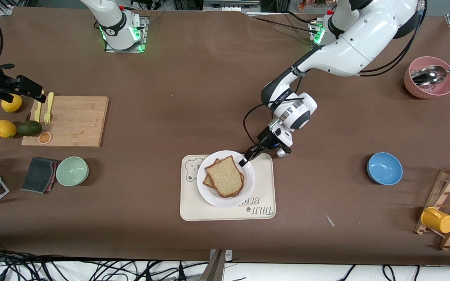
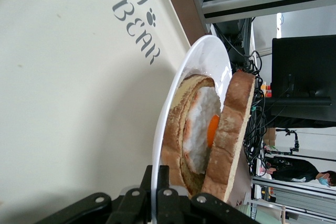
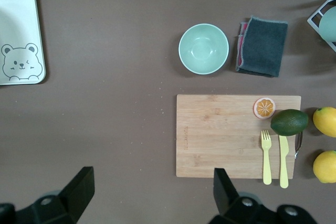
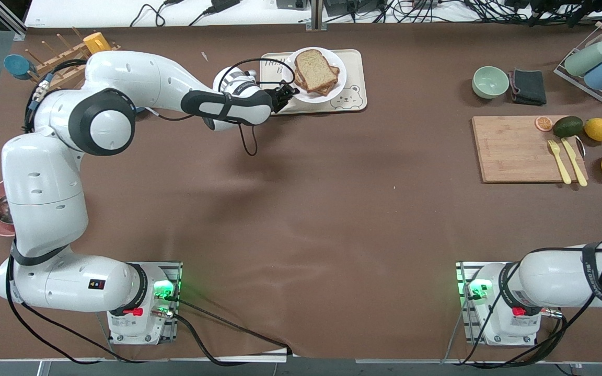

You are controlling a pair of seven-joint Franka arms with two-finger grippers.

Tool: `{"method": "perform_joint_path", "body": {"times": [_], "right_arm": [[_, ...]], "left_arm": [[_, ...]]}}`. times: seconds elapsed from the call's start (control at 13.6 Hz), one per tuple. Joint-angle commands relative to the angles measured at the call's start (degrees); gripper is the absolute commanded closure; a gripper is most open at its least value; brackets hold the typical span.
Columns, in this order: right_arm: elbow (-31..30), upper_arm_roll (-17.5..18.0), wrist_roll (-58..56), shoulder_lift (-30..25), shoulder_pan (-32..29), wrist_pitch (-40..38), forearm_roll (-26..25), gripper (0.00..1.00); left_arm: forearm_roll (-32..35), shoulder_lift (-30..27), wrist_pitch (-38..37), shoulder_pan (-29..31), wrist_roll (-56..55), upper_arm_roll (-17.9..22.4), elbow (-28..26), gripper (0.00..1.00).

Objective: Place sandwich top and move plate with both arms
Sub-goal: 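Slide the plate with the left gripper onto the bear tray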

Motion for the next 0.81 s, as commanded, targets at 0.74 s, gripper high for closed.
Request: {"method": "perform_joint_path", "body": {"times": [0.74], "right_arm": [[1.1, 0.2, 0.1, 0.2, -0.4, -1.6, 0.4, 0.0]], "left_arm": [[-9.0, 3.9, 1.9, -4.2, 6.2, 5.0, 7.8, 0.72]]}}
